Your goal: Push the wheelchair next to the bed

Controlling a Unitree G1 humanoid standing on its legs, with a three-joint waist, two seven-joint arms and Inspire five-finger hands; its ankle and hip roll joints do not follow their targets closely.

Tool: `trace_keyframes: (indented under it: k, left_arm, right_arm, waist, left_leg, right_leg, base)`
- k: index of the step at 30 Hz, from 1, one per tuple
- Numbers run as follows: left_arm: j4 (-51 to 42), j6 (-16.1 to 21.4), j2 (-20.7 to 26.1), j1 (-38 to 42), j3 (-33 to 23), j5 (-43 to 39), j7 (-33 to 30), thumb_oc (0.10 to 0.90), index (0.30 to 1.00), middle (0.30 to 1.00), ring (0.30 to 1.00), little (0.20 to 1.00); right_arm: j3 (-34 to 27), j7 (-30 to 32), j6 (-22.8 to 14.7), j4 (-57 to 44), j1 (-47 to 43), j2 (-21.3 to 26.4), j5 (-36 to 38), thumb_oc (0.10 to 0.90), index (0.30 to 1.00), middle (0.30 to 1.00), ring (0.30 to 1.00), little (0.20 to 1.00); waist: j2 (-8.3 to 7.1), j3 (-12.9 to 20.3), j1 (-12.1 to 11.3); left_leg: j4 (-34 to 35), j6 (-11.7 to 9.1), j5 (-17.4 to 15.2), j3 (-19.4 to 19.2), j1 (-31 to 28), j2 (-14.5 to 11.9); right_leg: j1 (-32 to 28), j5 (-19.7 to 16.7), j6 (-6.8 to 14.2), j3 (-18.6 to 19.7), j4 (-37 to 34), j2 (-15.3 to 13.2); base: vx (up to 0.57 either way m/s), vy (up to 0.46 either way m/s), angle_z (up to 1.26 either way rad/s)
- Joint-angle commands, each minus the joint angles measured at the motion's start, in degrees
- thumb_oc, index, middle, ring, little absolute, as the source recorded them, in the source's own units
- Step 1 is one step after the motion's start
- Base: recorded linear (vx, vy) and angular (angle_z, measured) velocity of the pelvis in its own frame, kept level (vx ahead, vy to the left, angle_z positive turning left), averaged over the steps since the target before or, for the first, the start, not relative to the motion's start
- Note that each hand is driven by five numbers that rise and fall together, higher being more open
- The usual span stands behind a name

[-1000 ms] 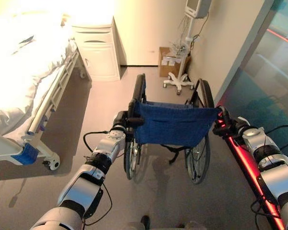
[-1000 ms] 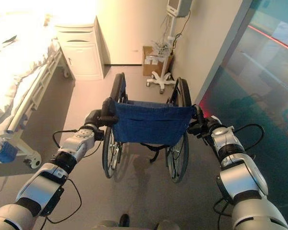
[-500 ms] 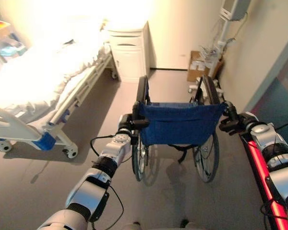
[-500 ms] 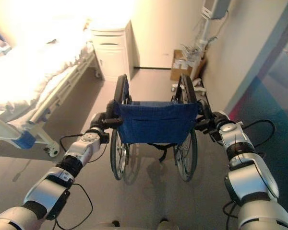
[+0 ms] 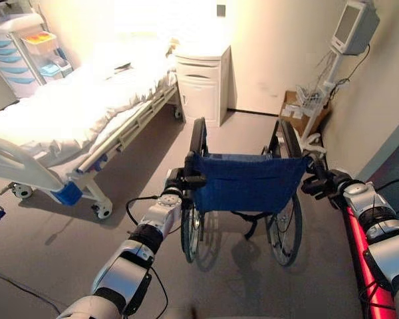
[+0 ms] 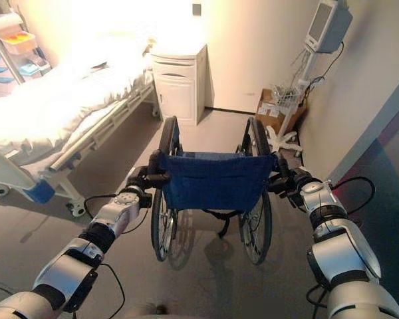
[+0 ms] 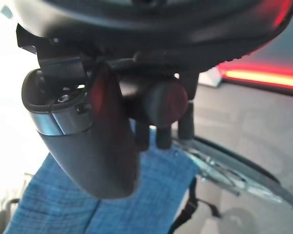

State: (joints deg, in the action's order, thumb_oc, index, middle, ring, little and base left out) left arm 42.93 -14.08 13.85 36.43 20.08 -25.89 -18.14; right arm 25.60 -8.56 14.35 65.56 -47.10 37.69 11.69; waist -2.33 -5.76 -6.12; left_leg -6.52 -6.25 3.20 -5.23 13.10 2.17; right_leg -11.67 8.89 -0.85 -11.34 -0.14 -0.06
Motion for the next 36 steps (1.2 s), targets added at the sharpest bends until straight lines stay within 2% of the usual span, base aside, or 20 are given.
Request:
trace_keyframes:
  k: [1, 2, 4, 6, 7, 8, 10, 11, 14, 16, 19, 20, 22, 25, 26, 29, 32, 34, 35, 36]
  left_arm:
    - [3.2, 1.1, 2.9, -3.4, 10.4, 9.5, 1.7, 0.400, 0.300, 0.300, 0.300, 0.300]
    - [3.2, 0.9, 2.6, -3.4, 9.7, 7.4, -0.6, 0.400, 0.300, 0.300, 0.300, 0.300]
    - [3.6, 1.5, 3.4, -3.6, 9.3, 6.6, 0.0, 0.400, 0.300, 0.300, 0.300, 0.300]
    - [3.9, 1.5, 4.3, -3.7, 9.8, 7.2, 1.4, 0.400, 0.300, 0.300, 0.300, 0.300]
    - [4.3, 0.9, 4.7, -3.8, 10.4, 7.7, 2.0, 0.400, 0.300, 0.300, 0.300, 0.300]
    - [4.4, 0.9, 4.7, -3.8, 10.5, 7.7, 2.0, 0.400, 0.300, 0.300, 0.300, 0.300]
    - [6.4, 0.8, 4.0, -2.7, 10.8, 8.2, 2.2, 0.400, 0.300, 0.300, 0.300, 0.300]
    - [6.7, 0.8, 4.0, -2.5, 10.9, 8.2, 2.2, 0.400, 0.300, 0.300, 0.300, 0.300]
    - [8.1, 1.0, 3.8, -0.6, 11.2, 9.5, 3.3, 0.400, 0.300, 0.300, 0.300, 0.300]
    - [8.4, 1.2, 4.0, 0.1, 11.6, 10.4, 3.7, 0.400, 0.300, 0.300, 0.300, 0.300]
    - [8.7, 1.5, 4.0, 0.6, 11.8, 9.8, 3.5, 0.400, 0.300, 0.300, 0.300, 0.300]
    - [8.6, 1.4, 4.2, 1.0, 11.7, 9.7, 3.5, 0.400, 0.300, 0.300, 0.300, 0.300]
    - [9.1, 0.9, 3.8, 2.0, 11.4, 10.0, 2.5, 0.400, 0.300, 0.300, 0.300, 0.300]
    - [9.0, -0.2, 3.9, 2.6, 12.0, 7.5, 3.1, 0.400, 0.300, 0.300, 0.300, 0.300]
    - [9.4, -0.2, 3.1, 2.7, 12.1, 7.3, 2.5, 0.400, 0.300, 0.300, 0.300, 0.300]
    - [9.8, -0.8, 1.9, 3.7, 12.3, 7.3, 3.0, 0.400, 0.300, 0.300, 0.300, 0.300]
    - [10.9, -1.0, 0.9, 4.8, 12.2, 7.2, 3.0, 0.400, 0.300, 0.300, 0.300, 0.300]
    - [12.6, -0.6, 0.3, 5.5, 11.5, 6.4, 3.3, 0.400, 0.300, 0.300, 0.300, 0.300]
    - [12.6, -0.4, 0.2, 5.4, 11.5, 6.0, 3.2, 0.400, 0.300, 0.300, 0.300, 0.300]
    - [12.6, -0.3, 0.2, 5.4, 11.5, 5.9, 3.2, 0.400, 0.300, 0.300, 0.300, 0.300]
  right_arm:
    - [7.5, -3.7, -13.4, -5.2, -6.5, -4.9, -4.7, 0.400, 0.300, 0.300, 0.300, 0.300]
    - [7.6, -5.0, -14.3, -3.9, -7.3, -5.9, -3.8, 0.400, 0.300, 0.300, 0.300, 0.300]
    - [7.7, -5.5, -14.5, -3.6, -6.8, -7.2, -6.1, 0.400, 0.300, 0.300, 0.300, 0.300]
    - [8.3, -5.0, -15.0, -3.9, -4.8, -7.6, -4.8, 0.400, 0.300, 0.300, 0.300, 0.300]
    - [7.8, -5.8, -16.7, -3.6, -3.5, -7.4, -4.3, 0.400, 0.300, 0.300, 0.300, 0.300]
    - [7.7, -5.8, -16.8, -3.5, -3.5, -7.4, -4.3, 0.400, 0.300, 0.300, 0.300, 0.300]
    - [7.2, -5.9, -17.7, -2.4, -4.1, -8.3, -4.2, 0.400, 0.300, 0.300, 0.300, 0.300]
    - [7.2, -5.9, -17.8, -2.3, -4.2, -8.5, -4.2, 0.400, 0.300, 0.300, 0.300, 0.300]
    - [7.8, -5.1, -17.2, -1.5, -5.9, -9.1, -3.1, 0.400, 0.300, 0.300, 0.300, 0.300]
    - [7.7, -3.9, -16.0, -2.1, -6.5, -9.6, -2.3, 0.400, 0.300, 0.300, 0.300, 0.300]
    - [7.9, -3.0, -14.2, -3.2, -7.0, -10.3, -2.1, 0.400, 0.300, 0.300, 0.300, 0.300]
    - [8.3, -2.5, -12.9, -4.1, -7.6, -10.8, -2.0, 0.400, 0.300, 0.300, 0.300, 0.300]
    - [8.5, -3.0, -11.9, -5.1, -8.6, -11.0, -0.6, 0.400, 0.300, 0.300, 0.300, 0.300]
    - [9.6, -3.6, -10.8, -6.8, -8.9, -10.7, -1.1, 0.400, 0.300, 0.300, 0.300, 0.300]
    - [9.9, -3.9, -10.9, -7.1, -8.6, -10.1, -0.8, 0.400, 0.300, 0.300, 0.300, 0.300]
    - [9.8, -3.7, -11.5, -7.2, -7.2, -8.5, -1.9, 0.400, 0.300, 0.300, 0.300, 0.300]
    - [9.7, -3.6, -11.9, -5.5, -7.5, -8.3, -2.9, 0.400, 0.300, 0.300, 0.300, 0.300]
    - [9.9, -4.3, -11.9, -3.0, -8.7, -8.8, -3.2, 0.400, 0.300, 0.300, 0.300, 0.300]
    - [10.5, -4.3, -11.1, -2.1, -9.6, -9.7, -3.5, 0.400, 0.300, 0.300, 0.300, 0.300]
    - [10.6, -4.3, -10.9, -1.9, -9.8, -9.9, -3.5, 0.400, 0.300, 0.300, 0.300, 0.300]
  waist:
    - [0.67, -3.8, -2.2]
    - [0.80, -3.4, -2.4]
    - [0.52, -2.0, -2.7]
    - [-0.29, -0.4, -3.1]
    - [-0.46, 0.3, -3.0]
    - [-0.50, 0.3, -3.0]
    - [0.02, 0.4, -2.5]
    - [0.05, 0.3, -2.3]
    - [0.19, -0.5, -1.4]
    - [-0.11, -0.9, -0.2]
    - [-0.11, -1.1, 0.6]
    - [-0.30, -1.1, 0.8]
    - [-0.61, -1.1, 1.5]
    - [-1.43, -1.4, 3.3]
    - [-1.86, -1.5, 4.6]
    - [-2.82, -2.2, 6.4]
    - [-3.05, -2.4, 7.0]
    - [-2.58, -1.9, 6.4]
    - [-1.65, -1.9, 5.5]
    - [-1.45, -2.1, 5.4]
  left_leg:
    - [0.6, 2.1, 3.9, -2.5, 1.6, 1.8]
    - [0.3, 3.8, 1.5, -1.6, -0.3, 2.9]
    - [0.5, 5.7, 0.0, -1.6, -1.1, 3.3]
    - [2.1, 7.6, -1.2, -3.4, -3.0, 2.7]
    - [3.6, 7.9, -1.5, -1.4, -5.8, 2.3]
    - [3.8, 7.8, -1.5, -1.3, -6.1, 2.3]
    - [4.9, 6.8, -1.8, 0.2, -9.1, 0.3]
    - [5.0, 6.7, -1.9, 0.4, -9.5, 0.2]
    - [5.1, 6.2, -3.9, 3.5, -12.8, -0.9]
    - [5.1, 6.1, -6.9, 5.5, -14.7, -1.4]
    - [4.2, 6.0, -8.6, 6.9, -15.1, -2.1]
    - [2.7, 5.6, -9.2, 7.2, -14.8, -2.8]
    - [-1.6, 4.5, -9.3, 5.9, -12.8, -5.0]
    - [-6.4, 3.6, -9.9, 4.2, -13.0, -7.9]
    - [-9.0, 2.7, -8.6, 2.5, -13.6, -9.9]
    - [-17.1, 2.6, -5.0, -1.3, -12.1, -12.2]
    - [-19.8, 2.5, -5.0, -4.0, -12.3, -11.7]
    - [-16.8, 3.2, -6.7, -1.3, -12.8, -7.1]
    - [-13.6, 3.4, -6.5, 0.4, -12.7, -3.8]
    - [-13.2, 3.4, -6.4, 0.4, -12.8, -3.5]
  right_leg:
    - [-0.7, -2.8, 4.8, 0.9, 3.0, 2.1]
    - [0.1, -1.5, 4.9, 1.5, 5.7, 2.2]
    - [0.1, 0.0, 5.8, 2.1, 9.1, 2.3]
    - [0.8, -2.6, 8.1, -0.2, 16.2, 0.9]
    - [4.2, -6.6, 10.6, -1.5, 22.0, -1.2]
    - [4.4, -6.5, 10.7, -1.7, 22.0, -1.5]
    - [7.1, -6.0, 10.7, -3.4, 18.1, -4.4]
    - [7.1, -5.8, 10.7, -3.6, 17.8, -4.7]
    - [11.7, -10.8, 11.1, -2.2, 9.8, -9.4]
    - [15.1, -16.6, 12.3, 1.7, 3.0, -13.5]
    - [15.7, -18.4, 13.0, 4.4, -0.2, -14.9]
    - [15.7, -17.8, 13.1, 4.8, -0.1, -14.6]
    - [15.1, -12.9, 12.7, 3.9, 3.3, -12.7]
    - [15.4, -9.5, 11.2, 3.7, 7.8, -11.1]
    - [14.6, -9.0, 9.8, 3.0, 8.0, -10.0]
    - [11.6, -8.2, 7.1, 1.2, 6.8, -7.7]
    - [9.6, -7.6, 6.0, -0.6, 6.1, -7.0]
    - [8.6, -6.9, 5.8, 0.2, 5.8, -5.6]
    - [7.9, -6.1, 5.7, 0.9, 6.3, -3.8]
    - [7.5, -5.9, 5.6, 1.1, 6.3, -3.5]
  base:
    - [0.27, 0.024, -0.93]
    - [0.24, 0.042, -0.85]
    - [0.27, -0.006, -0.72]
    - [0.37, -0.100, -0.52]
    - [0.33, -0.111, -0.24]
    - [0.35, -0.158, 0.06]
    - [0.25, -0.245, 0.00]
    - [0.18, -0.311, -0.10]
    - [0.14, -0.375, 0.35]
    - [0.21, -0.513, 0.52]
    - [0.18, -0.466, 0.48]
    - [0.21, -0.727, 0.68]
    - [0.14, -0.596, 0.45]
    - [0.17, -0.395, 0.58]
    - [0.23, -0.454, 0.79]
    - [0.19, -0.476, 0.68]
    - [0.19, -0.272, 0.68]
    - [0.30, -0.261, 0.26]
    - [0.24, -0.164, 0.28]
    - [0.35, -0.214, 0.29]
